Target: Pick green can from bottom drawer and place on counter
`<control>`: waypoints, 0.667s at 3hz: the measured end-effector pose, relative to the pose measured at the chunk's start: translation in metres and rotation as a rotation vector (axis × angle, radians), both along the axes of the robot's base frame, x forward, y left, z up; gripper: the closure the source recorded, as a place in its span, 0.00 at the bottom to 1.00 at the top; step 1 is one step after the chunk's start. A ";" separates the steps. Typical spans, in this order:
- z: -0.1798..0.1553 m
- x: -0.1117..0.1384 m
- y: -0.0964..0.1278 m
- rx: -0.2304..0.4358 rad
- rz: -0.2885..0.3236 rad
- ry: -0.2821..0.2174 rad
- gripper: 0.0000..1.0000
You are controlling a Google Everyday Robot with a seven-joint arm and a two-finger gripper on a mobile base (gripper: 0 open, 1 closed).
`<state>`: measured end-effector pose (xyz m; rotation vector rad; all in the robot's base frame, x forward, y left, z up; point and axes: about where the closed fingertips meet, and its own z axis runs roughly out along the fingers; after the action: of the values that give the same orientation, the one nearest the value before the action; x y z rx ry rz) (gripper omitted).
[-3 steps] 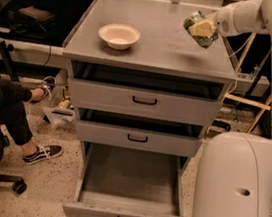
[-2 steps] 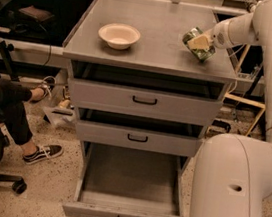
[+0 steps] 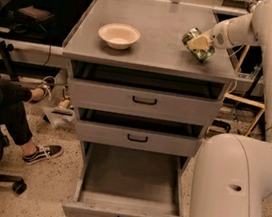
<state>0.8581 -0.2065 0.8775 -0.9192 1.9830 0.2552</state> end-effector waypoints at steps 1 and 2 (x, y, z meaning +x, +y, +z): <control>0.000 0.000 0.000 0.000 0.000 0.000 0.58; 0.000 0.000 0.000 0.000 0.000 0.000 0.35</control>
Offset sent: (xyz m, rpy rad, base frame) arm 0.0000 0.0000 0.0000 0.0000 0.0000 0.0000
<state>0.8582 -0.2065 0.8775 -0.9193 1.9830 0.2553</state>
